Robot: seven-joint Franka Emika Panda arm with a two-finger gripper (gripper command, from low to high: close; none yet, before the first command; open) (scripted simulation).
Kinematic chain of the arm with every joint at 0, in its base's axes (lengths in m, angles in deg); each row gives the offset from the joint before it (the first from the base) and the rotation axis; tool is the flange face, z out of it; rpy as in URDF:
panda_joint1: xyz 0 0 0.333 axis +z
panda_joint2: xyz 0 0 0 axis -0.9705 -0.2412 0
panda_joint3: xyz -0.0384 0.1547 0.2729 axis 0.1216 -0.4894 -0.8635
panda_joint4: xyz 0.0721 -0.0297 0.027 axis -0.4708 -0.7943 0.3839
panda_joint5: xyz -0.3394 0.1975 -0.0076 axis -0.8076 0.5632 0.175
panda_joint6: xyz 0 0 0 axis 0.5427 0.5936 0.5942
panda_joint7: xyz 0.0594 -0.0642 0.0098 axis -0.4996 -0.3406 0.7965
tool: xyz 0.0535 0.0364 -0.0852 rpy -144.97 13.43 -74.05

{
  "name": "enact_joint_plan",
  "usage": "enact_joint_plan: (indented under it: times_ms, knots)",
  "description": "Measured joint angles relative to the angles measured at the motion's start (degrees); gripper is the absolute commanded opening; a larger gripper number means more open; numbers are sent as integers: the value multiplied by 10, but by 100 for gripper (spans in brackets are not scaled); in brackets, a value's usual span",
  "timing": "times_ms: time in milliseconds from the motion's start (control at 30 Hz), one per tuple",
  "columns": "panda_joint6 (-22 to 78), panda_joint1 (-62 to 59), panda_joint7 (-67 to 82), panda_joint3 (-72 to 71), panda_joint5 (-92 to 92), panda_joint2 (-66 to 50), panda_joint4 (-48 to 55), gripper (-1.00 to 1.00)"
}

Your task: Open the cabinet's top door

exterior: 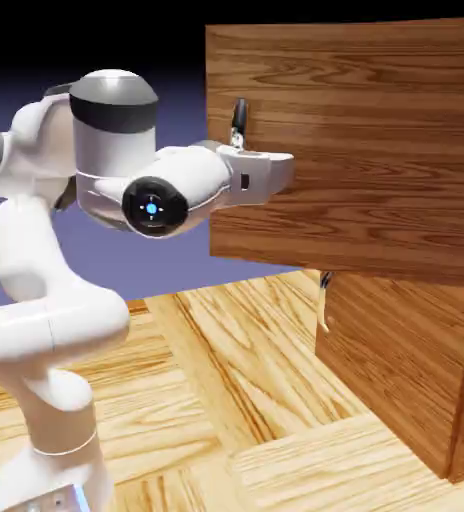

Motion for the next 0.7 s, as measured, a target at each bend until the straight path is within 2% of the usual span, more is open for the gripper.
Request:
enact_joint_plan:
  times_ms: [333,700]
  knots:
    - [103,-37,136,17,-169,-208,135,-100]
    - [168,-35,230,11,-320,-436,335,-100]
